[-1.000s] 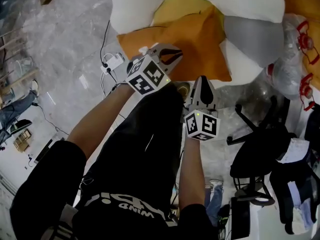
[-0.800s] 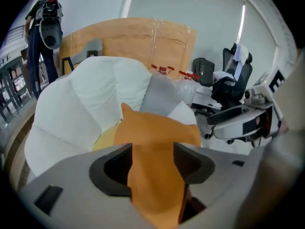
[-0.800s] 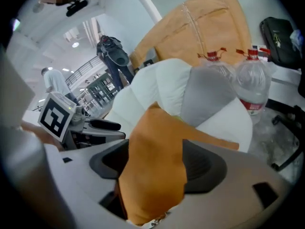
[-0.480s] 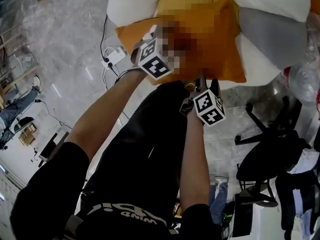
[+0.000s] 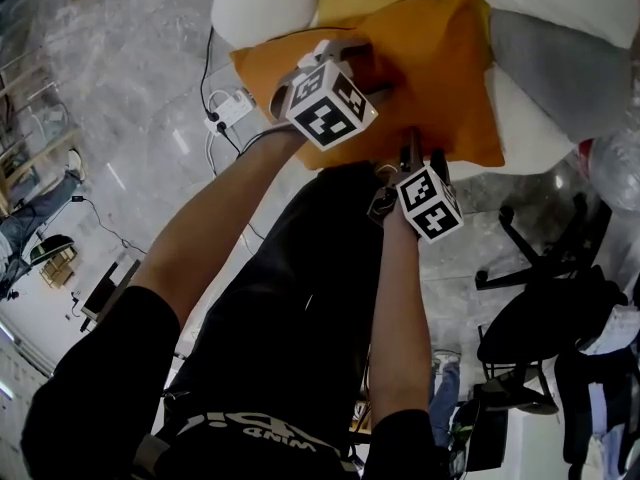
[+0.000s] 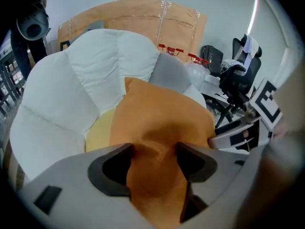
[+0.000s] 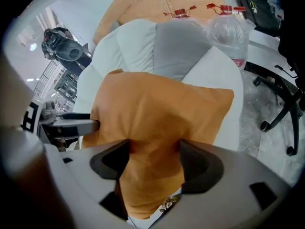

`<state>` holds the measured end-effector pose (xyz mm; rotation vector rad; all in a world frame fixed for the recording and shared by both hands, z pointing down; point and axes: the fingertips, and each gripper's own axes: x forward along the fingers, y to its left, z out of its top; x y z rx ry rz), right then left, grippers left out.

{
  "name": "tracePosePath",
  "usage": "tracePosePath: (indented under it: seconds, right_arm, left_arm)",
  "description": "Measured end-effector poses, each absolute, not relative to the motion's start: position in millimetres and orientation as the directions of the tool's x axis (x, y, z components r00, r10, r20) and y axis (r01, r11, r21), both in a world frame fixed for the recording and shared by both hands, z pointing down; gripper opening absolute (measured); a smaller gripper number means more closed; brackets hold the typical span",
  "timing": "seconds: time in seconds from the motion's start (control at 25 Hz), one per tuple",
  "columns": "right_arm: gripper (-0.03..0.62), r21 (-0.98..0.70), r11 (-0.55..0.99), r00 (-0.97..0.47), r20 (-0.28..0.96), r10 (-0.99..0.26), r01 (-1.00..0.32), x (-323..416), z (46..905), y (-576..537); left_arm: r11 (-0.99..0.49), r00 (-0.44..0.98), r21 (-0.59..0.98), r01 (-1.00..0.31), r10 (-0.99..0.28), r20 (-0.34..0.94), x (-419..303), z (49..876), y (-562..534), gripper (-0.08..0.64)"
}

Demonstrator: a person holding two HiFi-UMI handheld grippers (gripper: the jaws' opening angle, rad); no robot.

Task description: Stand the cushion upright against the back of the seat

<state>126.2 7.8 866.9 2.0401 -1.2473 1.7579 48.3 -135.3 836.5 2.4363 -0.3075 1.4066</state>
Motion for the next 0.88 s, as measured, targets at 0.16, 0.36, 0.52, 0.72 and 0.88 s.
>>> tracePosePath:
  seconds: [0.16, 0.36, 0.52, 0.72, 0.88]
  right_arm:
    - [0.309, -0.373, -0.622, -0.089, 0.894, -0.438, -0.688, 125, 870, 6]
    - [0.188, -0.38, -0.591, -0.135, 0.9, -0.415, -0.712, 117, 871, 6]
    - [0.111, -0.42, -0.573, -0.176, 0.884, -0.433, -0.703, 112, 869, 9]
    - [0.048, -0.446, -0.544, -0.204, 0.871, -0.447, -0.711, 107, 863, 12]
    - [0.038, -0.48, -0.533, -0.211, 0.847, -0.487, -0.697, 105, 853, 11]
  left_arm:
    - [-0.922, 0.492, 0.214, -0.321, 0.03, 0.87, 52, 839, -129, 0.229]
    - [-0.905, 0.483, 0.273, -0.327, 0.088, 0.871, 49, 839, -121, 0.118]
    - [-0.877, 0.498, 0.335, -0.346, 0.131, 0.857, 45, 835, -112, 0.052]
    - [-0.858, 0.509, 0.369, -0.357, 0.153, 0.847, 41, 831, -108, 0.027]
    - [-0.851, 0.503, 0.391, -0.35, 0.181, 0.845, 37, 817, -106, 0.021]
